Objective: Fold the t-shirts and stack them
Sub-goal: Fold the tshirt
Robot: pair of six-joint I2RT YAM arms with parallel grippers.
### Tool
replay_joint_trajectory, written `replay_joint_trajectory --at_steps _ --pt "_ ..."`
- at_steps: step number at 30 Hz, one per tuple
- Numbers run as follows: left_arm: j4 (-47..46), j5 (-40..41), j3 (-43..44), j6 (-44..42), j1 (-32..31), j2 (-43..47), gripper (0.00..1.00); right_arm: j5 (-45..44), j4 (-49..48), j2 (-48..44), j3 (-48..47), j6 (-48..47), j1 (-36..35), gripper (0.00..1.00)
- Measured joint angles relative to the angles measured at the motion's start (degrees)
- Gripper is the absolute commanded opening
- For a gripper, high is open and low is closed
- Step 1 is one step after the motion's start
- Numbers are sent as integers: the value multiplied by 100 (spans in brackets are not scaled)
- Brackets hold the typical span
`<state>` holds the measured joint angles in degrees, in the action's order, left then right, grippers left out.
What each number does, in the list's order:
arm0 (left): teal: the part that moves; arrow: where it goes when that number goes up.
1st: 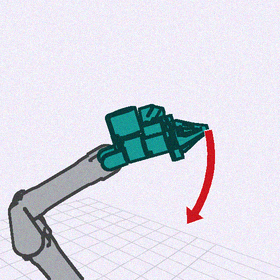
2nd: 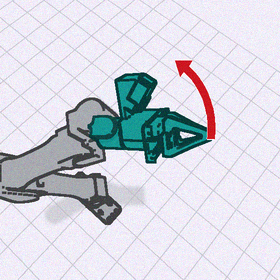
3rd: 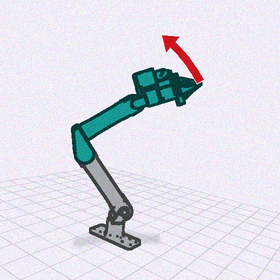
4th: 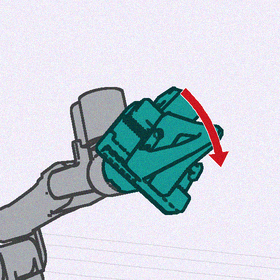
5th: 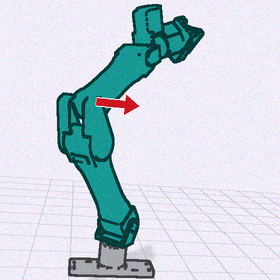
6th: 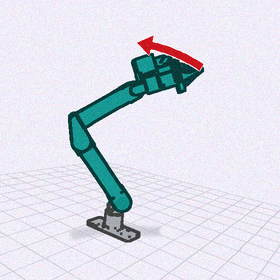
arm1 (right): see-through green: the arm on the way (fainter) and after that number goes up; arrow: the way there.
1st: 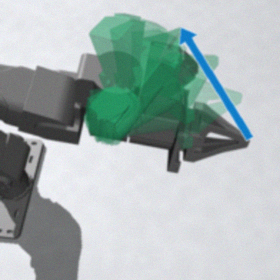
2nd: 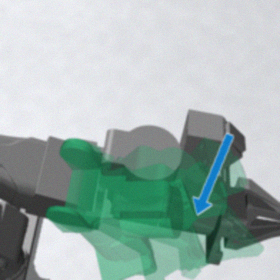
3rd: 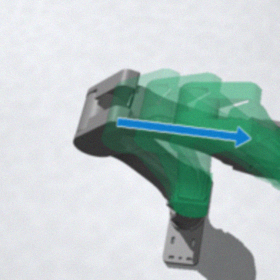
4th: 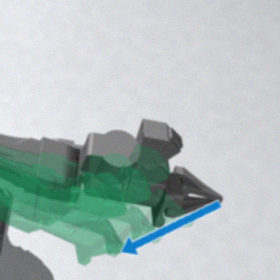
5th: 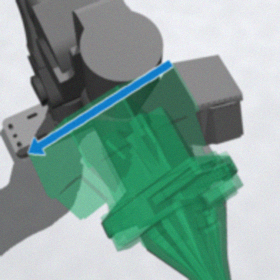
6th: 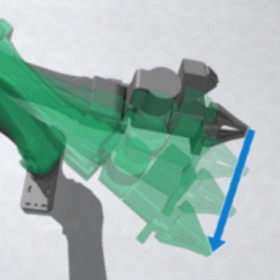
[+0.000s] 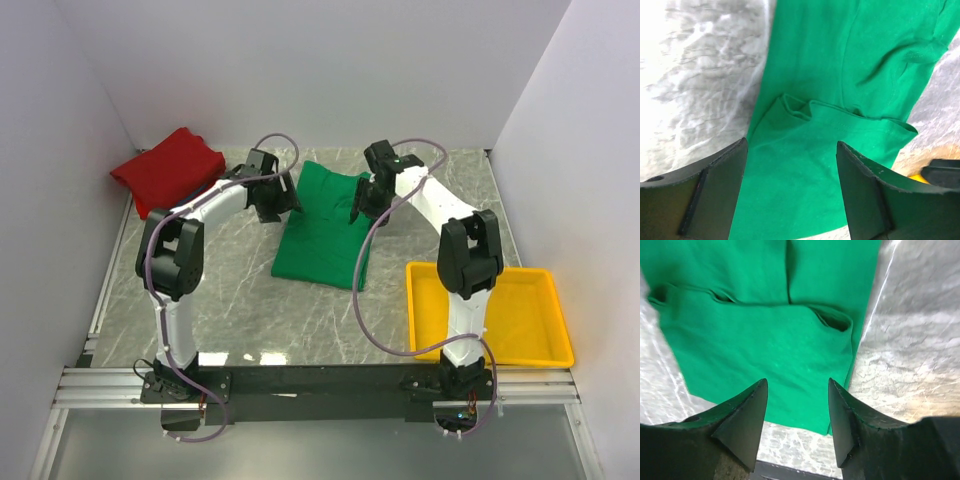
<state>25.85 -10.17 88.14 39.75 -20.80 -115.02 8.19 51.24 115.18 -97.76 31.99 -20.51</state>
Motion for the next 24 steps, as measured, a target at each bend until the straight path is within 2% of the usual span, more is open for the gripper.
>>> replay_joint_trajectory --at_steps 6,15,21,24 --pt "9 85 -356 -79 70 433 75 -11 -111 -387 280 -2 52 59" --pt "-321 -11 -2218 -103 72 1550 74 243 -498 -1735 2542 76 20 57" --pt "-481 -68 -2848 -48 72 1851 73 468 -876 -2277 3602 251 -122 56" --pt "-553 -87 -3014 9 72 1954 73 564 -1010 -2354 3823 341 -192 55"
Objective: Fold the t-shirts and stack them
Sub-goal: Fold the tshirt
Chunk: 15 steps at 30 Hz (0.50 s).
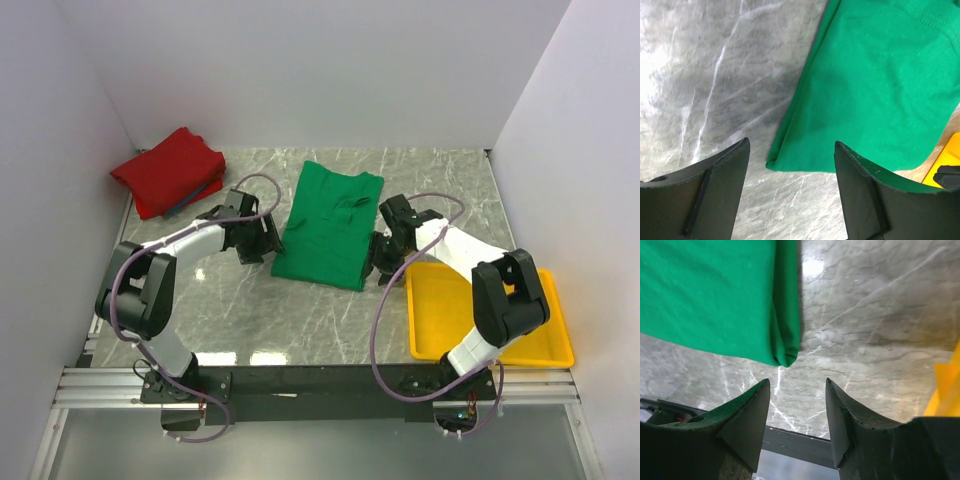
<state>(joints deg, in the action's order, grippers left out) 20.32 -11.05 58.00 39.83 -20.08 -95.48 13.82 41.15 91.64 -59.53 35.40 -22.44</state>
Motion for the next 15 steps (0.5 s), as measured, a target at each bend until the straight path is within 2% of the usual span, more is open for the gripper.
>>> replay_joint_trajectory --at_steps 15 --pt "-125 -9 -407 33 0 203 72 81 -511 328 20 120 -267 52"
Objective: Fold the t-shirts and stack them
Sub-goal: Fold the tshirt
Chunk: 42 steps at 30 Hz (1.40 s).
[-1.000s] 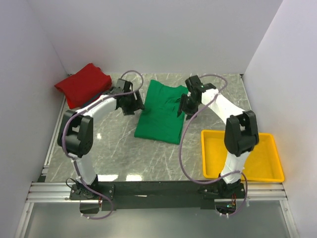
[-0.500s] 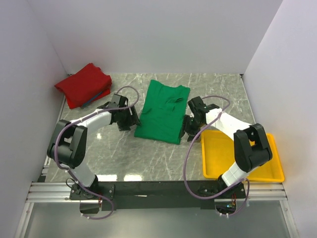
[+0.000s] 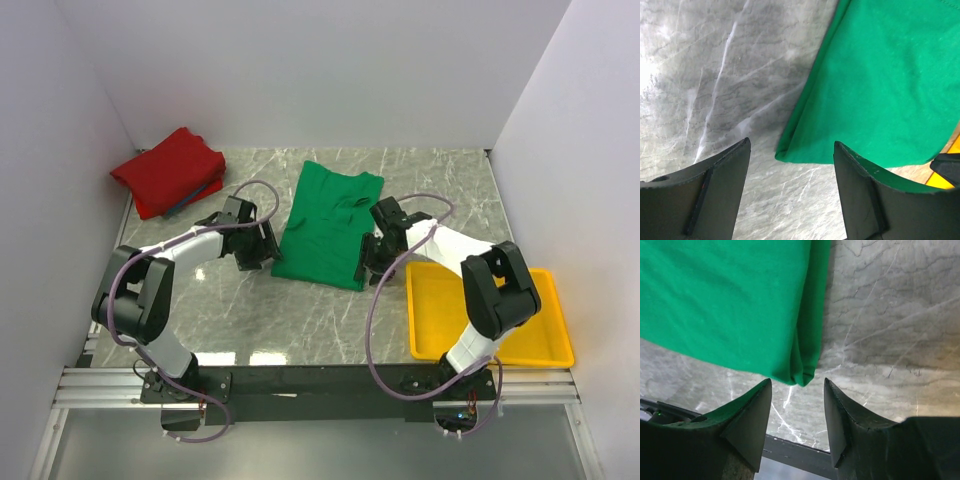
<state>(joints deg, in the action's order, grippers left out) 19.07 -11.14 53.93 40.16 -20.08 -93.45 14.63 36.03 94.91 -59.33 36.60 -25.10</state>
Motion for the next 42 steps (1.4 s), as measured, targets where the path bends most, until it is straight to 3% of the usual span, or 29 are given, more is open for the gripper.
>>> replay_joint_trajectory --at_steps 13,19,27,36,42 --pt "-85 -11 -26 122 0 0 71 -4 -59 396 0 -4 -90 43" --pt "-131 -33 -26 149 -26 -28 70 20 -94 566 0 -26 -129 33" --pt "-109 15 -24 197 -203 -179 65 114 -131 673 -44 -37 -129 10" --pt "11 197 138 284 -461 -367 53 127 -98 695 -72 -50 -129 8" --pt "120 422 138 413 -476 -356 51 127 -96 695 -72 -70 -129 7"
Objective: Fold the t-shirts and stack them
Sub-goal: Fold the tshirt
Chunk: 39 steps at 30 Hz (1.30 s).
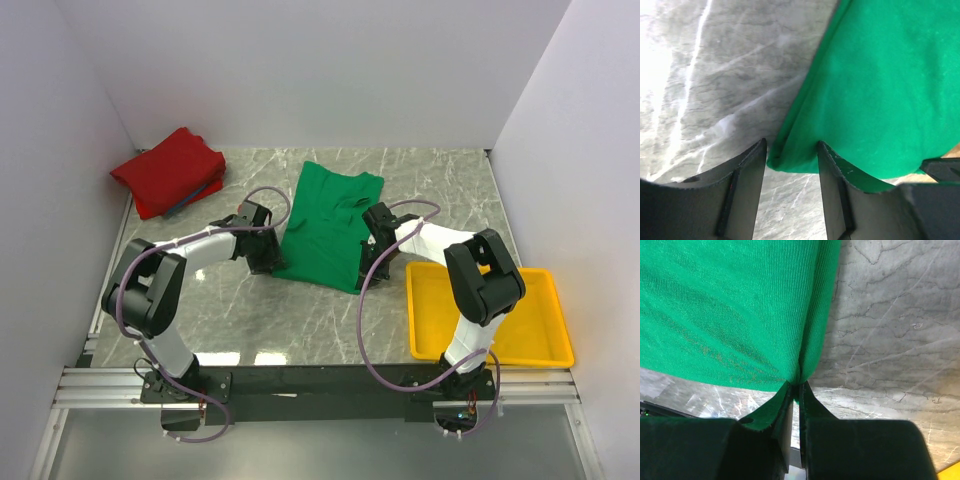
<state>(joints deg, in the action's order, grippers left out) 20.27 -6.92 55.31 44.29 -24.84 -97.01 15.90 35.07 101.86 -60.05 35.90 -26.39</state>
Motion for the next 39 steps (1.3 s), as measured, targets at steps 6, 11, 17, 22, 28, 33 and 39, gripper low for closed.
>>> replay_joint_trajectory --at_steps 6,11,17,22,28,33,39 --pt "103 199 0 15 -11 31 46 -2 0 0 0 -22 0 6" --pt "164 289 0 26 -24 44 43 0 0 0 0 -50 0 6" --pt "170 339 -4 55 -46 44 37 7 -2 0 0 -92 0 5" --pt "177 372 -4 57 -151 42 36 9 -2 0 0 -109 0 4" --pt "227 511 -4 59 -306 35 34 9 -4 0 2 -133 2 3" --pt "229 525 -17 63 -306 28 22 13 -11 0 2 -151 2 3" --pt "146 400 -22 98 -334 -33 1 26 -22 0 9 -153 4 0"
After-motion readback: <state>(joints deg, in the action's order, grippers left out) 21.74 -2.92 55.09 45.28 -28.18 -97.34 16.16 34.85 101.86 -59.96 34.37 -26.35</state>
